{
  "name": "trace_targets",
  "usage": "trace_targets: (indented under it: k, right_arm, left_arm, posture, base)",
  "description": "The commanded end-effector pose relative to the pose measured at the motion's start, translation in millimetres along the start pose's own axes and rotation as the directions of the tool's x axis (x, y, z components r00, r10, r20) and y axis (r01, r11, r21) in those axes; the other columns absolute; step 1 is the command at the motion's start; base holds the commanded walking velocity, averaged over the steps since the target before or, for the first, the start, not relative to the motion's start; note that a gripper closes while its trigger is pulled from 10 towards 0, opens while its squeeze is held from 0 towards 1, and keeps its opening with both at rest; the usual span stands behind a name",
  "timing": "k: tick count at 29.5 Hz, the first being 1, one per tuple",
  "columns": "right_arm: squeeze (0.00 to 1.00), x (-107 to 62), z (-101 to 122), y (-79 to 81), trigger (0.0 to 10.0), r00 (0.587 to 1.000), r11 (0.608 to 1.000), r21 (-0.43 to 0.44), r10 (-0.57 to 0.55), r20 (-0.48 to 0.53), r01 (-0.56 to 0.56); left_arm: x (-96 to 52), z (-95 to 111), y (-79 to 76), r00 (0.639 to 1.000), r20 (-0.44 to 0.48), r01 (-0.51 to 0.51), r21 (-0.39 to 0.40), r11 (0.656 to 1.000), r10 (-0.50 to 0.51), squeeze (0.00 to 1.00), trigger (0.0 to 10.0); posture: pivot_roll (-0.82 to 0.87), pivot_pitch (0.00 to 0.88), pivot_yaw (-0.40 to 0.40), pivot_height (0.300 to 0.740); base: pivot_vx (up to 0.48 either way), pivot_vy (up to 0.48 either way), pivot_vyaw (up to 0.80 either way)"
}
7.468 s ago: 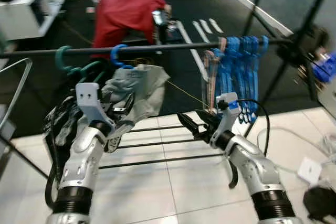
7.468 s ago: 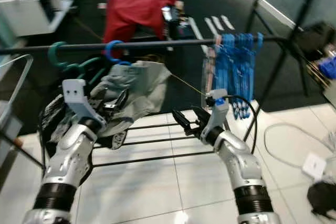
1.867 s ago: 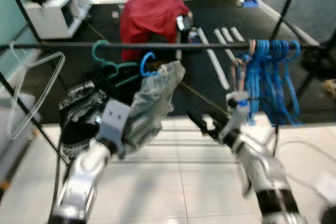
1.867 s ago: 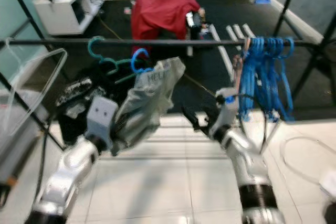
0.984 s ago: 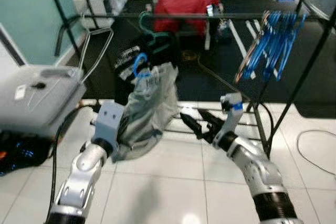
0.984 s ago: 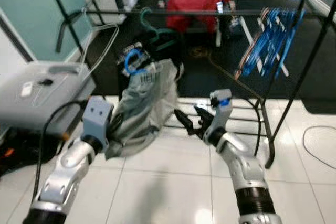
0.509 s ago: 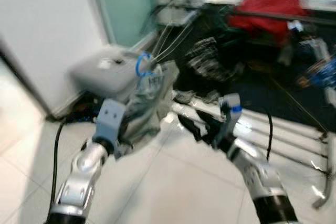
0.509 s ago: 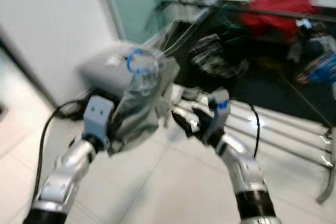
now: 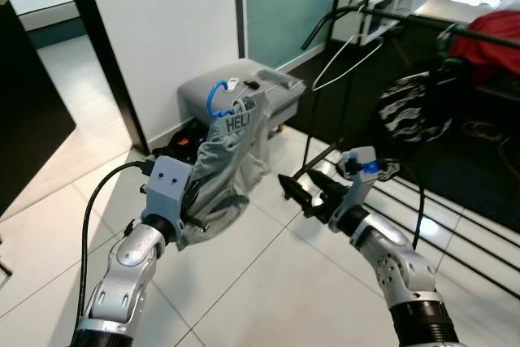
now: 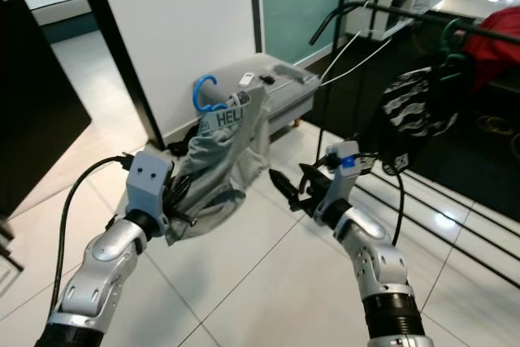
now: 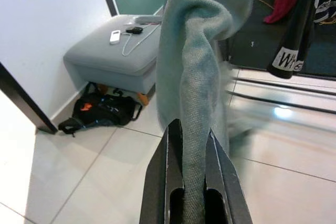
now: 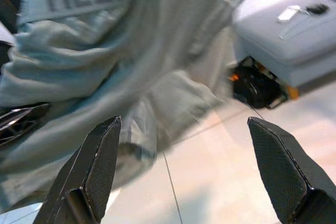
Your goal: Hang hanger
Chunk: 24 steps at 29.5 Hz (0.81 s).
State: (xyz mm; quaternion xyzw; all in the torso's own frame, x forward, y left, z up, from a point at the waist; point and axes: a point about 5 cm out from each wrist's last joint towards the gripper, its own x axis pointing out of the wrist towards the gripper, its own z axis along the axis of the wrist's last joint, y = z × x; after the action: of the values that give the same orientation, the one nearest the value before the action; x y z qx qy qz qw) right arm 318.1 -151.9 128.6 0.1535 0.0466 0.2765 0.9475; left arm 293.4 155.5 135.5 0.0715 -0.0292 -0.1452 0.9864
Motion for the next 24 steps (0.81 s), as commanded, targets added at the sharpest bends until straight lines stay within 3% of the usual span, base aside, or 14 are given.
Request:
trace_targets:
  k: [1,4,6,7,8,11,13,17,19,24]
  right_arm:
    - [0.00,-0.7,-1,-3.2,10.0,1.000,1.000,0.023,-0.016,-0.003,0.016]
    - [0.00,-1.5,3,-6.9,10.0,0.999,0.997,0.063,-0.037,0.022,0.035]
    - [0.00,-3.9,22,-17.0,10.0,0.987,0.974,0.226,-0.068,0.146,0.034]
    - [0.00,-3.9,22,-17.0,10.0,0.987,0.974,0.226,-0.068,0.146,0.034]
    - [0.00,-5.0,30,-20.0,10.0,0.978,0.959,0.284,-0.076,0.195,0.018]
    - [0.00,-5.9,37,-21.5,10.0,0.969,0.948,0.319,-0.078,0.233,-0.001]
    - [0.00,-7.0,53,-22.7,10.0,0.949,0.935,0.353,-0.083,0.303,-0.031]
    - [0.00,-6.1,70,-21.4,10.0,0.926,0.916,0.396,-0.088,0.366,-0.070]
    - [0.00,-0.9,78,-11.9,10.0,0.916,0.896,0.428,-0.069,0.395,-0.117]
    - [0.00,4.7,84,-3.2,10.0,0.916,0.882,0.446,-0.042,0.399,-0.154]
  left_arm:
    - [1.9,3,-0.5,1.000,0.017,0.012,-0.007,1.000,-0.011,0.00,10.0]
    - [1.5,10,2.9,0.998,0.061,0.026,-0.033,0.999,-0.024,0.00,10.0]
    - [-0.8,22,19.4,0.992,0.113,0.048,-0.004,0.999,-0.047,0.00,10.0]
    - [-0.8,22,19.4,0.992,0.113,0.048,-0.004,0.999,-0.047,0.00,10.0]
    - [-2.3,27,26.9,0.990,0.128,0.051,0.014,0.999,-0.052,0.00,10.0]
    - [-3.6,30,32.9,0.989,0.136,0.046,0.026,0.999,-0.049,0.00,10.0]
    - [-6.5,36,45.3,0.988,0.155,0.020,0.051,0.998,-0.028,0.00,10.0]
    - [-8.9,43,45.4,0.981,0.183,0.056,0.062,0.997,-0.066,0.00,10.0]
    - [-11.8,47,31.4,0.963,0.195,0.170,0.086,0.982,-0.184,0.00,10.0]
    - [-15.2,47,17.3,0.935,0.179,0.284,0.137,0.949,-0.306,0.00,10.0]
  posture:
    - [-0.10,0.022,0.013,0.740]
    - [-0.10,0.021,0.014,0.740]
    - [-0.09,0.023,0.013,0.740]
    - [-0.09,0.023,0.013,0.740]
    - [-0.08,0.024,0.013,0.740]
    - [-0.08,0.024,0.013,0.740]
    - [-0.09,0.025,0.016,0.740]
    - [-0.09,0.025,0.016,0.740]
    - [-0.09,0.026,0.016,0.740]
    - [-0.09,0.028,0.013,0.740]
  base:
    - [0.000,-0.480,0.00]
    - [0.000,0.000,0.00]
    - [0.000,0.000,0.00]
    - [0.000,0.000,0.00]
    - [0.000,0.000,0.00]
    - [0.000,0.000,0.00]
    - [0.000,0.000,0.00]
    - [0.000,0.000,0.00]
    - [0.000,0.000,0.00]
    - [0.000,0.000,0.00]
